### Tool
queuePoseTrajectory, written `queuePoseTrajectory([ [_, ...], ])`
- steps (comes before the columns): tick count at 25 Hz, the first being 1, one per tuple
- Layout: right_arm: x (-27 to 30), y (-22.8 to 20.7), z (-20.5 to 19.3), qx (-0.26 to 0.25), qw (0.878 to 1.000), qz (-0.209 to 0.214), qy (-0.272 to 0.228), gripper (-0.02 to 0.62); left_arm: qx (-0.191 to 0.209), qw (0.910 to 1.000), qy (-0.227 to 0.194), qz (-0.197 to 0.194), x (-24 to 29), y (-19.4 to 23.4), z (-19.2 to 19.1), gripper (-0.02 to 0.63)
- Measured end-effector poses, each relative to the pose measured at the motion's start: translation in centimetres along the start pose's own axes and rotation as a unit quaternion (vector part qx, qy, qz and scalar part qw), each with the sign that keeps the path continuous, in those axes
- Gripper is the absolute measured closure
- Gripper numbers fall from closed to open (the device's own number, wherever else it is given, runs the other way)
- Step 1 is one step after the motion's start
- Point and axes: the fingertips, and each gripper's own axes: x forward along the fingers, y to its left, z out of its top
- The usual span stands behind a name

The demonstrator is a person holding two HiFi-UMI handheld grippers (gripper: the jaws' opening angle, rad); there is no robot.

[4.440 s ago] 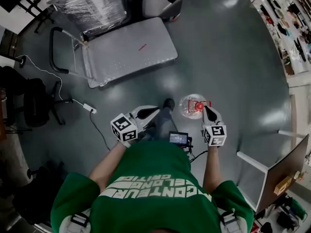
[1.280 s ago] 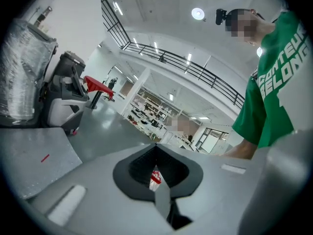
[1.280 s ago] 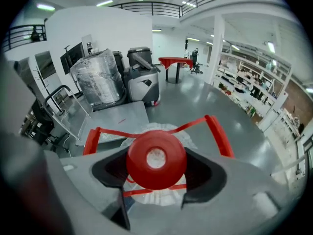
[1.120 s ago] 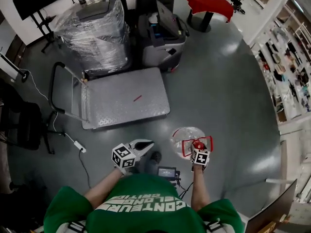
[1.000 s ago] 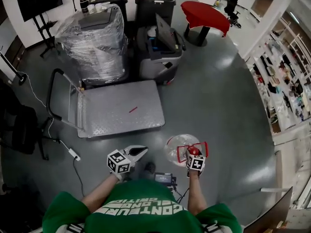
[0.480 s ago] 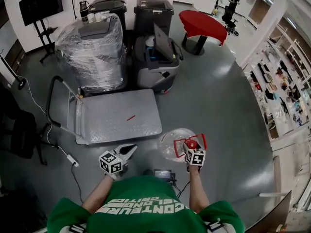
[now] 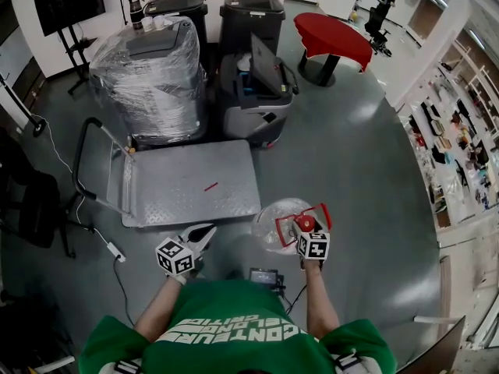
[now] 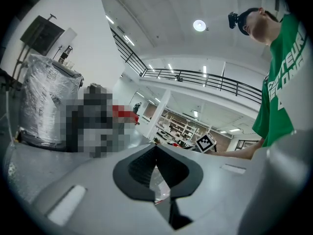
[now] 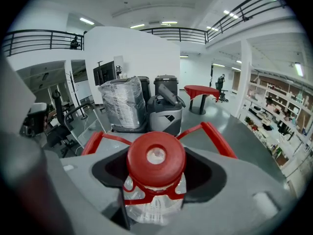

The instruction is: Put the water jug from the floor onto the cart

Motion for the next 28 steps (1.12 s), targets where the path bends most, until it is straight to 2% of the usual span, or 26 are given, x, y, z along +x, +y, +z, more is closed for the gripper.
queuePoseTrajectory([
  [7, 1.2, 1.1, 1.4, -0.019, 1.000, 0.021, 0.007, 0.296, -0.012, 0.9997, -0.003, 0.021, -0.3, 1.7, 0.2, 0.597],
  [19, 4.6, 4.9, 6.4, -0.019, 1.000, 0.019, 0.004, 0.296, -0.021, 0.9995, -0.023, 0.003, 0.2, 8.5, 4.2, 0.597],
  [28, 7.5, 7.9, 10.9, -0.006, 1.000, 0.018, -0.005, 0.296, -0.015, 0.9996, -0.021, -0.003, -0.8, 13.9, 7.1, 0.597],
])
